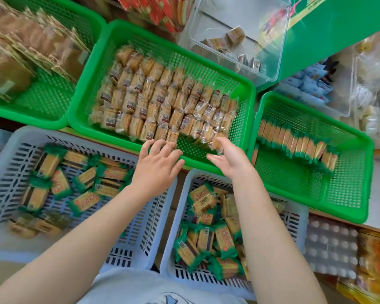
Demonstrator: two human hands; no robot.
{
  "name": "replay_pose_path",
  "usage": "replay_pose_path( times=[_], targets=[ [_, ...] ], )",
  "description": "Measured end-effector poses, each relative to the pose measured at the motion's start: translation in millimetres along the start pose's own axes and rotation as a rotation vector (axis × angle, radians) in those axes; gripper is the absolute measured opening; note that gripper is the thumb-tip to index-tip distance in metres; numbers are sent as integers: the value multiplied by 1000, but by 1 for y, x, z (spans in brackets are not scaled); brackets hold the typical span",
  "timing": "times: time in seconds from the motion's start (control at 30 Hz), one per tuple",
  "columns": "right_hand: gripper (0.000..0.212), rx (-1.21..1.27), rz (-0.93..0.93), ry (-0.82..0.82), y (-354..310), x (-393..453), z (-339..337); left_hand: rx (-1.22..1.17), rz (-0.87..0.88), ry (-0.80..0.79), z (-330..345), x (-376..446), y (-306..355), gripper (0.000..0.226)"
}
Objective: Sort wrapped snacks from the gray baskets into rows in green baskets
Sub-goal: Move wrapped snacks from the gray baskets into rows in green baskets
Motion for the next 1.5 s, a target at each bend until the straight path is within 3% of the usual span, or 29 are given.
replay_pose_path(
  times=[0.13,0.23,0.4,0.6,0.67,0.8,0.83,0.87,0.93,1.0,1.07,1.17,1.5],
  targets=[
    [71,560,18,-112,-6,5,17,-8,10,10,0,0,1,50],
    [69,704,-52,-89,-4,18,24,-20,-4,1,2,0,0,49],
    [61,588,-75,-163,6,12,20,-18,-26,5,1,0,1,50],
    [59,234,-123,-281,3,-56,-3,-59,-5,-44,-4,0,3,42],
    [44,141,-170,-277,18,-78,-19,-105,13,-30,-10,-1,3,41],
    [17,-56,-131,-140,73,-106,-62,-364,25,342,-29,-42,15,24],
    [12,-176,-83,-56,91,-106,-75,-424,-7,359,-23,-54,19,20],
    [8,-312,-26,30,109,-106,-87,-483,-41,294,-11,-64,24,19],
    [7,-544,67,133,140,-102,-103,-609,-171,-14,36,-74,30,31],
    [18,-682,123,115,164,-96,-107,-745,-353,-347,87,-91,32,64],
    [37,-773,160,74,182,-92,-106,-893,-449,-512,122,-109,35,86],
    [54,-857,142,105,199,-88,-107,-944,-443,-535,147,-126,36,84],
    [57,-855,256,-55,234,-90,-99,-933,-400,-467,151,-129,30,73]
  ],
)
Point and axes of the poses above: each hand's wrist, its own x-axis towards the middle knuckle, its own z-axis out of the palm, y = z × x, the point moved 6 cm from there along x, towards the middle knuckle, and after that the axes turned 15 degrees about -y, right-handed, at the moved point
